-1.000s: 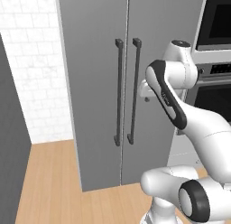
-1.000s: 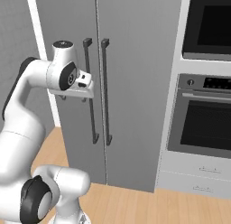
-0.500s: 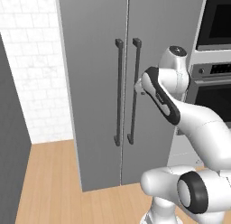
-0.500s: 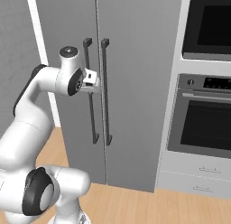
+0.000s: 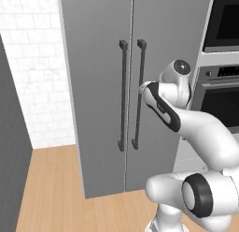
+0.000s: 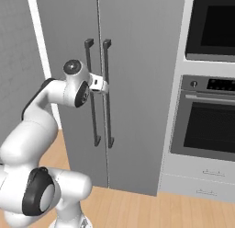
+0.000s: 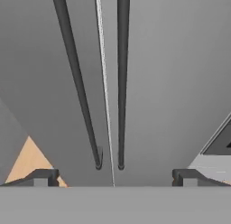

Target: Take the strawberry from the fridge and place it on top of the pancake, located on the dining counter.

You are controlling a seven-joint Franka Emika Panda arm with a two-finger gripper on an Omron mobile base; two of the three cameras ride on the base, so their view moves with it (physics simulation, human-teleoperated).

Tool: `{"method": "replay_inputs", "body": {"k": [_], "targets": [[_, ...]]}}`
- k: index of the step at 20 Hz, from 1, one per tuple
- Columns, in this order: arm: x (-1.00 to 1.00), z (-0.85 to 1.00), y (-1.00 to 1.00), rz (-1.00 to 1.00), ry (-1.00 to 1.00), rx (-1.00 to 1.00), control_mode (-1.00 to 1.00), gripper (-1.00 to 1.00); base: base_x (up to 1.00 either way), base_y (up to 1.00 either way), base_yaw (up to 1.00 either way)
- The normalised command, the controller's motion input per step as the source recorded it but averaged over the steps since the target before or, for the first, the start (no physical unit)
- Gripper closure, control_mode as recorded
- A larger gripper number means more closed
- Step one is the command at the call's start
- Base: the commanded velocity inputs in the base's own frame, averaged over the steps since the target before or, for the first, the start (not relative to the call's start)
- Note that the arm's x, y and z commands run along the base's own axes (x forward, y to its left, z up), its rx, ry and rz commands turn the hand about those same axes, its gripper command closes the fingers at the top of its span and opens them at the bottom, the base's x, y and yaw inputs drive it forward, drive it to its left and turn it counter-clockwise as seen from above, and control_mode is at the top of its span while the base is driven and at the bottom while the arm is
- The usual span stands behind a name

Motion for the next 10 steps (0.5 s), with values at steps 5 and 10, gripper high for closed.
{"method": "replay_inputs", "body": {"k": [5,10], "targets": [[0.32,0.00,-0.07,-0.07,-0.14,0.00,-1.00,-1.00,0.00,0.00,0.00],[0.40,0.00,0.06,0.00,-0.03,0.00,-1.00,-1.00,0.00,0.00,0.00]]}}
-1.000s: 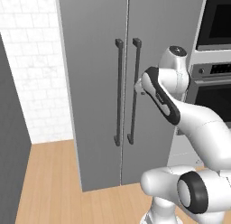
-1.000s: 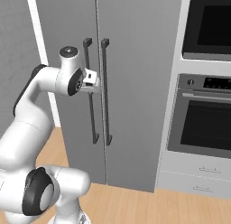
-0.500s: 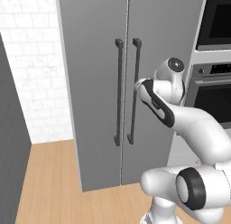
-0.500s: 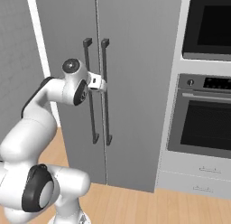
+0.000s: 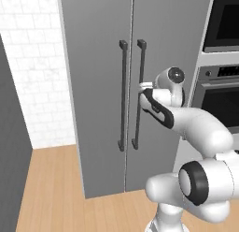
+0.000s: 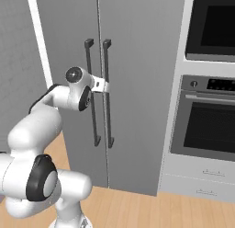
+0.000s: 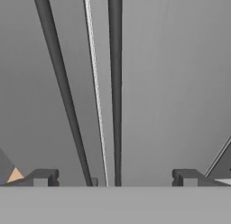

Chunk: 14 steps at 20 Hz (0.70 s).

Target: Take the strawberry from the fridge and place it on top of the pancake, located on the dining counter.

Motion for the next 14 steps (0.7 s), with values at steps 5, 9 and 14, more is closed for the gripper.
{"method": "replay_inputs", "body": {"k": [5,9,14], "targets": [[0.34,0.00,0.00,0.00,0.00,0.00,-1.00,-1.00,0.00,0.00,0.00],[0.37,0.00,-0.01,0.00,0.00,0.00,-1.00,-1.00,0.00,0.00,0.00],[0.52,0.00,0.00,0.00,0.00,0.00,-1.00,-1.00,0.00,0.00,0.00]]}}
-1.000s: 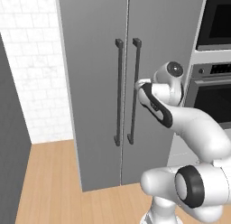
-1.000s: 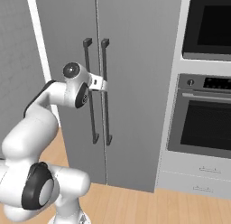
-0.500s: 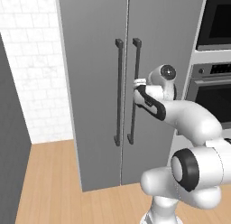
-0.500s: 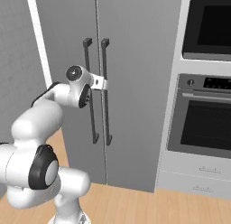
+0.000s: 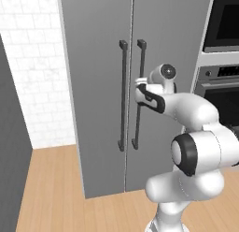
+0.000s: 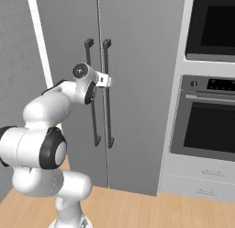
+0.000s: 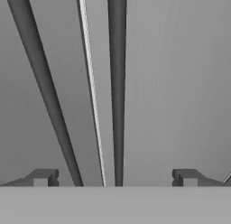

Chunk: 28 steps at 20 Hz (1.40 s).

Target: Take the strawberry from the fridge and place it on top of the pancake, located on the dining counter.

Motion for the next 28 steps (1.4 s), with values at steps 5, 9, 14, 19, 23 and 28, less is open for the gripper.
{"method": "replay_inputs", "body": {"k": [5,9,14,19,23,28], "targets": [[0.56,-0.03,0.00,0.00,0.00,0.00,-1.00,-1.00,0.00,0.00,0.00],[0.58,-0.01,-0.09,0.00,0.00,0.01,-1.00,-1.00,0.00,0.00,0.00],[0.52,-0.03,-0.22,0.00,-0.01,0.02,-1.00,-1.00,0.00,0.00,0.00],[0.56,-0.08,-0.21,0.00,-0.05,0.03,-1.00,-1.00,0.00,0.00,0.00],[0.63,-0.17,-0.01,0.00,-0.01,0.01,-1.00,-1.00,0.00,0.00,0.00],[0.67,-0.12,0.00,0.00,0.00,0.00,-1.00,-1.00,0.00,0.00,0.00]]}}
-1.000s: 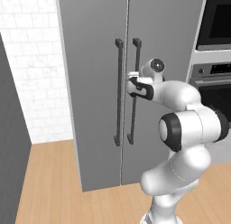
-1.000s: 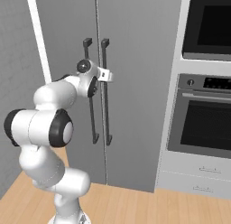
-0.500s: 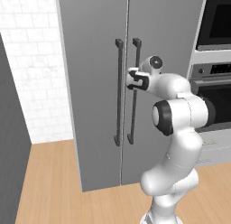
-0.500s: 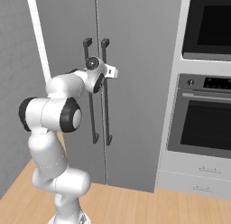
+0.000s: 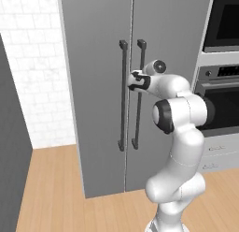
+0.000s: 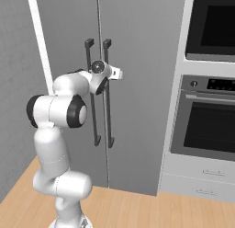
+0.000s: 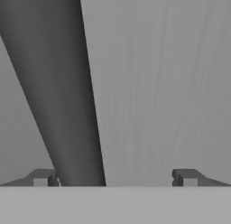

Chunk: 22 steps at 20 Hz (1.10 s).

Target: Take the strawberry from the fridge and place it on top of the pancake, located on the dining counter.

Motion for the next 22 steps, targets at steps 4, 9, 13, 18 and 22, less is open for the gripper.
{"method": "replay_inputs", "body": {"k": [4,9,13,18,22], "targets": [[0.75,-0.12,0.03,0.00,0.00,0.00,-1.00,-1.00,0.00,0.00,0.00],[0.48,-0.10,0.01,0.00,0.01,0.00,-1.00,1.00,0.00,0.00,0.00],[0.03,0.00,0.04,-0.02,0.01,0.00,-1.00,1.00,0.00,0.00,0.00],[-0.75,0.00,-0.42,0.03,-0.10,0.01,-1.00,1.00,0.00,0.00,0.00],[-1.00,0.07,-0.74,0.07,-0.11,0.03,-1.00,1.00,0.00,0.00,0.00]]}}
